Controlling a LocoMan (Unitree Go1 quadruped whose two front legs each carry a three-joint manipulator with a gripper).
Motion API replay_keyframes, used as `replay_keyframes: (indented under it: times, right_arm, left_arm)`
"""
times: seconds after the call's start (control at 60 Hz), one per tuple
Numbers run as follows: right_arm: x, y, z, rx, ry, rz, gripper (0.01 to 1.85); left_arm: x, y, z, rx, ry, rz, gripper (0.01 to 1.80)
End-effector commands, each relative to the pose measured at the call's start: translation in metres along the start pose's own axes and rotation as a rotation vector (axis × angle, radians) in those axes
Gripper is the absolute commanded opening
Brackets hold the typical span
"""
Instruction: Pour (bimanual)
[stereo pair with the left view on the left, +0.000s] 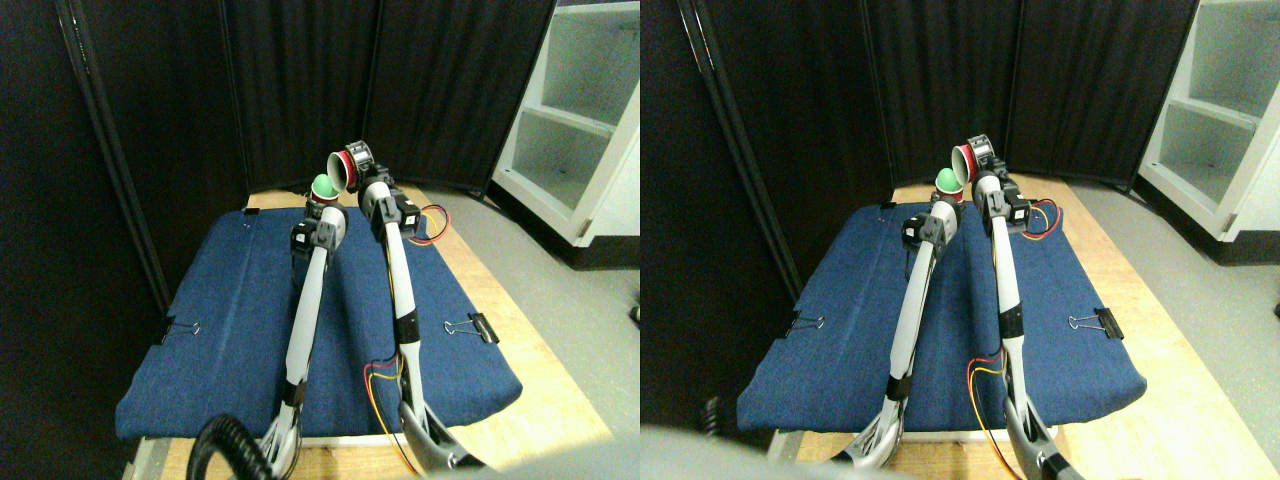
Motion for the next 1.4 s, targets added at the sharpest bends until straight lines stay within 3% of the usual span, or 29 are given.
replay_keyframes:
  times: [0.017, 0.117, 0.2, 0.383, 0.5, 0.55, 0.6, 0.667, 0.783, 0.85, 1.067, 1.15, 1.217, 1.4]
  right_arm:
    - [0.0, 0.0, 0.007, 0.033, -0.033, -0.017, 0.33]
    - [0.002, -0.004, 0.005, 0.087, -0.04, -0.058, 0.33]
    - [0.001, -0.007, 0.004, 0.281, -0.02, -0.195, 0.33]
    - [0.002, -0.016, 0.004, 0.566, -0.007, -0.334, 0.33]
    - [0.002, -0.022, 0.002, 0.751, -0.026, -0.365, 0.33]
    - [0.005, -0.027, -0.001, 0.963, -0.044, -0.383, 0.33]
    - [0.006, -0.029, -0.002, 0.997, -0.048, -0.394, 0.33]
    - [0.006, -0.031, -0.005, 1.208, -0.044, -0.431, 0.33]
    - [0.001, -0.034, -0.011, 1.379, -0.065, -0.507, 0.33]
    - [0.001, -0.037, -0.014, 1.473, -0.076, -0.506, 0.33]
    - [-0.007, -0.04, -0.027, 1.593, -0.102, -0.557, 0.33]
    - [-0.007, -0.042, -0.033, 1.601, -0.115, -0.542, 0.33]
    - [-0.008, -0.042, -0.037, 1.612, -0.123, -0.58, 0.33]
    - [-0.012, -0.045, -0.057, 1.589, -0.135, -0.557, 0.33]
  left_arm:
    - [-0.001, -0.006, 0.0, -0.008, 0.012, -0.037, 0.33]
    - [-0.001, -0.006, 0.002, 0.0, 0.009, -0.04, 0.33]
    - [-0.001, -0.004, 0.003, 0.003, 0.002, -0.037, 0.33]
    - [-0.001, -0.002, 0.008, 0.012, -0.019, -0.032, 0.33]
    - [0.0, -0.001, 0.013, 0.02, -0.024, -0.042, 0.33]
    - [0.001, 0.0, 0.016, 0.018, -0.031, -0.044, 0.33]
    - [0.002, 0.0, 0.018, 0.018, -0.035, -0.045, 0.33]
    - [0.002, 0.001, 0.022, 0.033, -0.044, -0.052, 0.33]
    - [0.003, 0.003, 0.032, 0.032, -0.067, -0.057, 0.33]
    - [0.004, 0.003, 0.038, 0.041, -0.078, -0.064, 0.33]
    - [0.004, 0.001, 0.05, 0.002, -0.107, -0.077, 0.33]
    - [0.006, 0.002, 0.053, -0.05, -0.135, -0.075, 0.33]
    - [0.008, 0.004, 0.055, -0.071, -0.146, -0.072, 0.33]
    - [0.012, 0.017, 0.063, -0.118, -0.198, -0.057, 0.33]
